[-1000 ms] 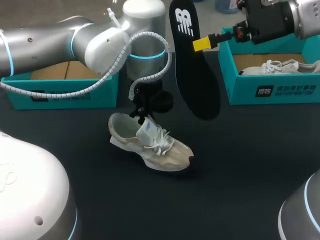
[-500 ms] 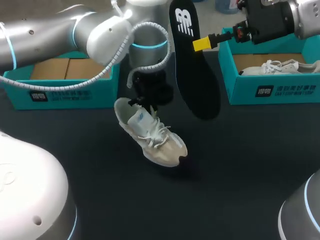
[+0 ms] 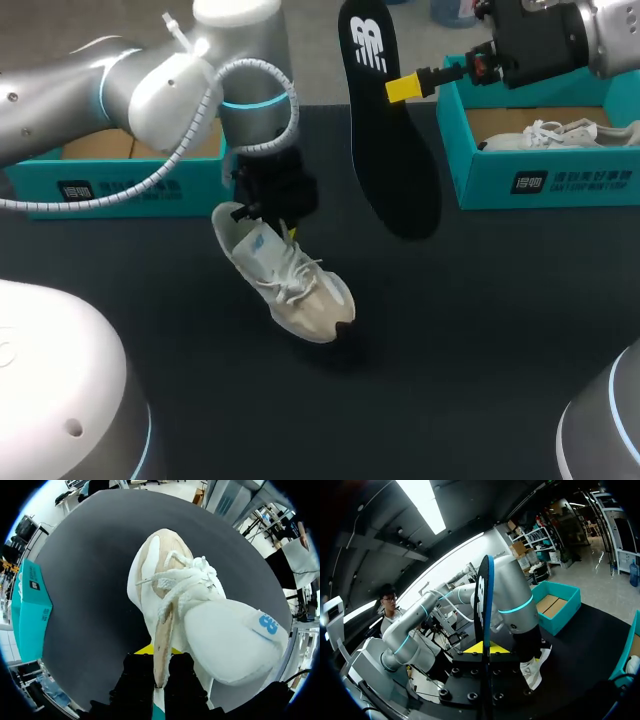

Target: Take the shoe out of the shoebox, open the shoe tongue, remove and reinsert the insole, then place the shoe into the shoebox

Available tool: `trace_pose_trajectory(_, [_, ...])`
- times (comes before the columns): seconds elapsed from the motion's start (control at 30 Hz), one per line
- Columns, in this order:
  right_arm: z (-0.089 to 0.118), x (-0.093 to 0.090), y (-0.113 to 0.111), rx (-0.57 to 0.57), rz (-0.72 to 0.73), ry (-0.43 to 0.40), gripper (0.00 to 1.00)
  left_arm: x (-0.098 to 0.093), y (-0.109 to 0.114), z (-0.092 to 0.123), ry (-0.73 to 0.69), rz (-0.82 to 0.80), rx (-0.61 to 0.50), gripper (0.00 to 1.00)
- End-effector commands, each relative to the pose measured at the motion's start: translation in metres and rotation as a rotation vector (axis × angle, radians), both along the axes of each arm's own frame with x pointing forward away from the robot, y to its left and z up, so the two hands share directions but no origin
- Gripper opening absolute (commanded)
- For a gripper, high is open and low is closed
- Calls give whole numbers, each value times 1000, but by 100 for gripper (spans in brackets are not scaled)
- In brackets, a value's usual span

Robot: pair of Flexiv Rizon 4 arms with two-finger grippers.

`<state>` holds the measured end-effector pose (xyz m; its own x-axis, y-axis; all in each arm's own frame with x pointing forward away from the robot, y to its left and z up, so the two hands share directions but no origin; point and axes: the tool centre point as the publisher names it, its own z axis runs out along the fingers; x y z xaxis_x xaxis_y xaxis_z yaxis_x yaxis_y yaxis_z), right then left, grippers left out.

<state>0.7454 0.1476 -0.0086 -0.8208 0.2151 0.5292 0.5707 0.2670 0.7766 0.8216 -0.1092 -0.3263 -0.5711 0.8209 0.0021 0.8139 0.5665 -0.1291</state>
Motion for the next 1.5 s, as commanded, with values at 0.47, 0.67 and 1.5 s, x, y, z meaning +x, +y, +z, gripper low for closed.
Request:
trace_pose_trajectory(0.47, [-1, 1, 2, -2, 1, 1, 0, 3, -26, 8, 20, -436, 130, 0])
trace_pose_trajectory(0.67, [-1, 1, 2, -2, 1, 1, 0, 3, -26, 8, 20, -436, 130, 0])
trace_pose_trajectory(1.5, [-1, 1, 2, -2, 1, 1, 0, 34, -42, -16, -39, -578, 223, 0])
